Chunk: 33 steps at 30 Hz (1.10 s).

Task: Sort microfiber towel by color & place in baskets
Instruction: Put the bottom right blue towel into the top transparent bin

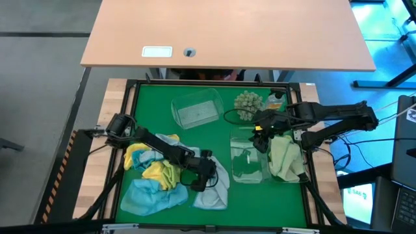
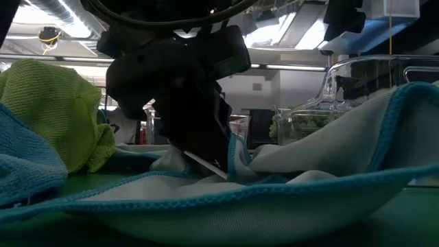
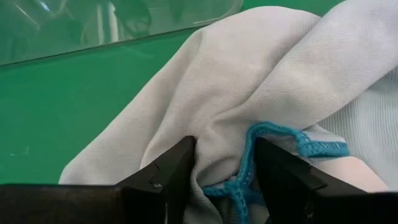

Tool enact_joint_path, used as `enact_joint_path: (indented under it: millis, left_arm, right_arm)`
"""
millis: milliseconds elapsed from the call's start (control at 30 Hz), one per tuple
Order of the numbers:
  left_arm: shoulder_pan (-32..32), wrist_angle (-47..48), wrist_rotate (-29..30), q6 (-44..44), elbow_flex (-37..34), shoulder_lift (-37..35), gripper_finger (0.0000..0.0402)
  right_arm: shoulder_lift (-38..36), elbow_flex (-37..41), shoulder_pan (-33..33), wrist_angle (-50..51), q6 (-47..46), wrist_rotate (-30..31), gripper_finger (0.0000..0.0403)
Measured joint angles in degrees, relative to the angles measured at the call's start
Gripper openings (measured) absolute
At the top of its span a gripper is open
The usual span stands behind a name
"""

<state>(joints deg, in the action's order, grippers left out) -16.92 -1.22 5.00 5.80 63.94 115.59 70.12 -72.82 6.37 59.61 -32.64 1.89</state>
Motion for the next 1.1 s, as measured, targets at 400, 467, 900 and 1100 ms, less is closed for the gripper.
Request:
enact_joint_path:
  millis: [400,467,900,1100]
  left_arm:
    - [0.16,0.42,-1.15,0.34,-0.11,-0.30,0.0053]
    - [0.17,0.38,-1.31,1.68,-0.14,-0.52,0.0033]
    - [1.17,1.35,-6.38,6.08,-0.39,-9.55,0.0030]
    - [2.66,1.24,-5.51,6.08,-0.37,-16.44,0.0030]
  right_arm:
    - [-0.01,0.00,0.00,0.01,0.00,0.00,0.0195]
    - [-0.01,0.00,0.00,0.00,0.00,0.00,0.0195]
    - [-0.03,0.04,-0.02,0.00,0.00,0.04,0.0195]
    - [-0.04,0.04,-0.02,0.02,0.00,0.04,0.0195]
